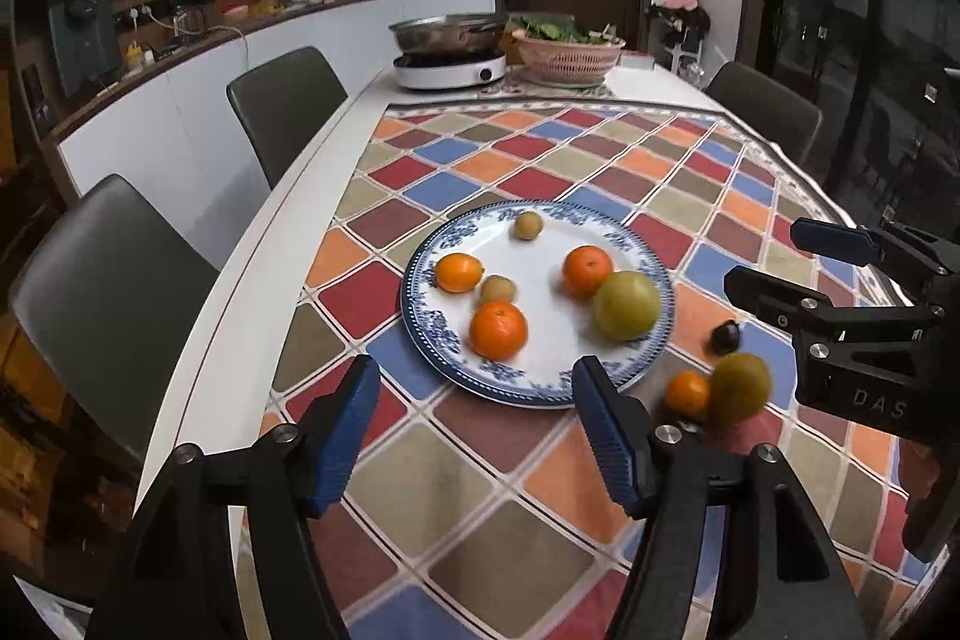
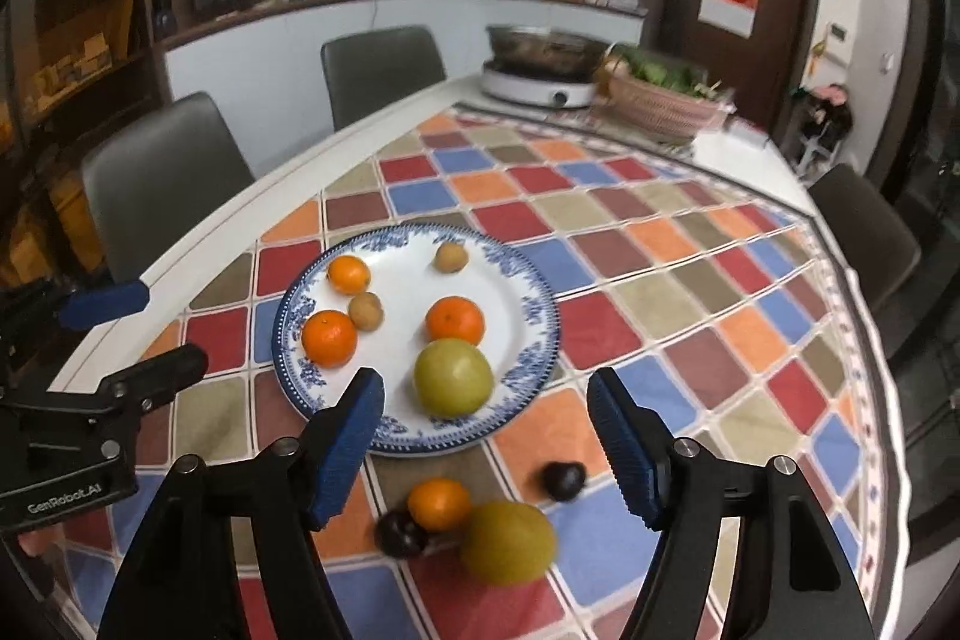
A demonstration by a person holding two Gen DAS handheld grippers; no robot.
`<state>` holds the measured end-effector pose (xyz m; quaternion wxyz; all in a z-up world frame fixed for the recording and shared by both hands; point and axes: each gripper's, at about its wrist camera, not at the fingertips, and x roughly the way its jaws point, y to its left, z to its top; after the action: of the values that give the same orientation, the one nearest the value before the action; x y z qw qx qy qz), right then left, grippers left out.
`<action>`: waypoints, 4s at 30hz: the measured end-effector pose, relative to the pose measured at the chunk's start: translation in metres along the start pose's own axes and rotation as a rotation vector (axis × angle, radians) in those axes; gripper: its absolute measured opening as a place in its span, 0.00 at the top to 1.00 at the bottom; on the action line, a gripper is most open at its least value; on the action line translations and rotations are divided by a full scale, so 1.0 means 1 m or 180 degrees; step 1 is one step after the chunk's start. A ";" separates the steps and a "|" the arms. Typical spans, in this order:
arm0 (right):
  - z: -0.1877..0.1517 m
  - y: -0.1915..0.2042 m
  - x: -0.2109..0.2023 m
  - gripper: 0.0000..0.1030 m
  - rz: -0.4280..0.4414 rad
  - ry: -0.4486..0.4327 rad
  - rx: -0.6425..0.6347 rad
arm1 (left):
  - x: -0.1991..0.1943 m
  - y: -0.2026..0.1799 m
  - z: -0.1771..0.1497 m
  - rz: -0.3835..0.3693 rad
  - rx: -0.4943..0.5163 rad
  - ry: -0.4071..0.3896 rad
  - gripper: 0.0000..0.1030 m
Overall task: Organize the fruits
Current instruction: 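Grasp a dark plum with the left tool while the right tool grasps the yellow pear, then carry the plum and yellow pear onto the plate and open both tools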
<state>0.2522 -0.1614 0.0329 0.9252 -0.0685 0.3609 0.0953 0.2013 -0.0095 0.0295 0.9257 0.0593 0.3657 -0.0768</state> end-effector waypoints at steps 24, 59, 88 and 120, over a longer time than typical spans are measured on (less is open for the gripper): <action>-0.094 -0.043 -0.045 0.31 -0.0131 0.0047 0.0409 | -0.003 -0.076 -0.042 -0.0518 0.0315 -0.0078 0.28; -0.110 -0.043 0.003 0.31 0.0102 0.0377 0.0374 | 0.065 -0.082 -0.047 -0.0598 0.0255 0.0482 0.71; -0.083 -0.028 0.052 0.51 0.0436 0.0599 0.0155 | 0.041 -0.057 -0.041 -0.0456 0.0055 0.0323 0.71; 0.015 -0.010 0.002 0.51 0.0520 0.0055 0.0083 | 0.009 -0.015 0.046 -0.0366 0.0192 -0.0103 0.71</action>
<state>0.2655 -0.1682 0.0432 0.9120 -0.0275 0.3745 0.1653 0.2351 -0.0325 0.0559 0.9233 0.0648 0.3510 -0.1418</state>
